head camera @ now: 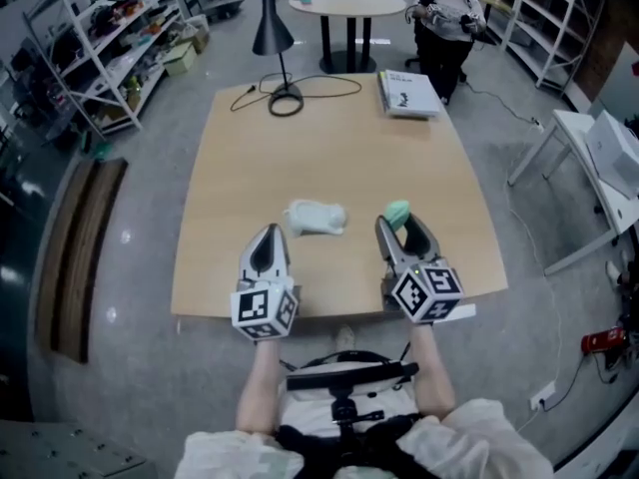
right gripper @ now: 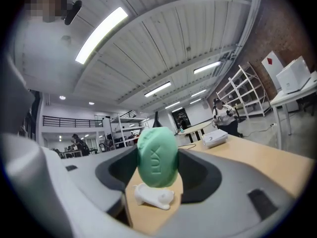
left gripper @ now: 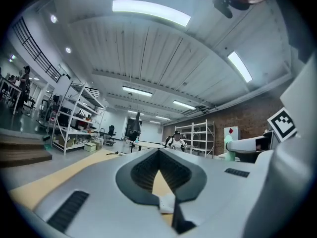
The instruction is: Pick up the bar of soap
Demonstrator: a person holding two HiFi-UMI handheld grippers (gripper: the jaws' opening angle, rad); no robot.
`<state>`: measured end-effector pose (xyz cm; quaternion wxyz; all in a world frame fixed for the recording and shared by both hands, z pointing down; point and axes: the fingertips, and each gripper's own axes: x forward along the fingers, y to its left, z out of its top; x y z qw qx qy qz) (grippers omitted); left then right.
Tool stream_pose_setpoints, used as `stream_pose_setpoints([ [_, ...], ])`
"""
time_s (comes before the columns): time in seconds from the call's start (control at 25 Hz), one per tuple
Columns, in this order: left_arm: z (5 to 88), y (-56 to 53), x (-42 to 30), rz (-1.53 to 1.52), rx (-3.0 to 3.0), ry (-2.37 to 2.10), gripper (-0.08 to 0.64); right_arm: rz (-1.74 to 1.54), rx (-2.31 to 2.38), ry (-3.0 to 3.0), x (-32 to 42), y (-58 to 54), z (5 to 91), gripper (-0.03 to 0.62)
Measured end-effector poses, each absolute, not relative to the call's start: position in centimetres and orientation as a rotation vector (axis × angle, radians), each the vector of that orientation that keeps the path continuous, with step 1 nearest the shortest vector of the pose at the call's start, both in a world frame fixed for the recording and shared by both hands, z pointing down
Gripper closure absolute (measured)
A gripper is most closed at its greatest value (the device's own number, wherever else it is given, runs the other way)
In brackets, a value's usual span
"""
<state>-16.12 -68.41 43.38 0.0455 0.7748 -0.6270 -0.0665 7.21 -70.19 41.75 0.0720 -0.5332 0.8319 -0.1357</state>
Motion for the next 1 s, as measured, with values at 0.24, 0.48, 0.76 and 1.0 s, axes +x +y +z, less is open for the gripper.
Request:
stream_pose_setpoints([
  [0.24, 42.0, -57.1, -17.4, -0.266, 2.414, -1.931, 0.560, -0.337, -1.560, 2.475, 5.8, -59.9, 40.0, 0.339],
  [0.48, 42.0, -44.2, -19.5, -0.218, 2.422, -2.002, 0.560, -0.336, -1.510, 2.527, 3.3, -48.4, 39.9, 0.339],
  [0.76, 40.1, -32.9, -25.9, -0.248, 2.300, -2.153, 0.560, -0.332, -1.358, 2.615, -3.5, -39.6, 38.2, 0.339],
  [1.0, 40.2, -26.8, -27.3, -0.333, 2.197, -2.217, 0.560, -0.340, -1.276, 2.715, -5.0, -33.3, 38.3, 0.339],
])
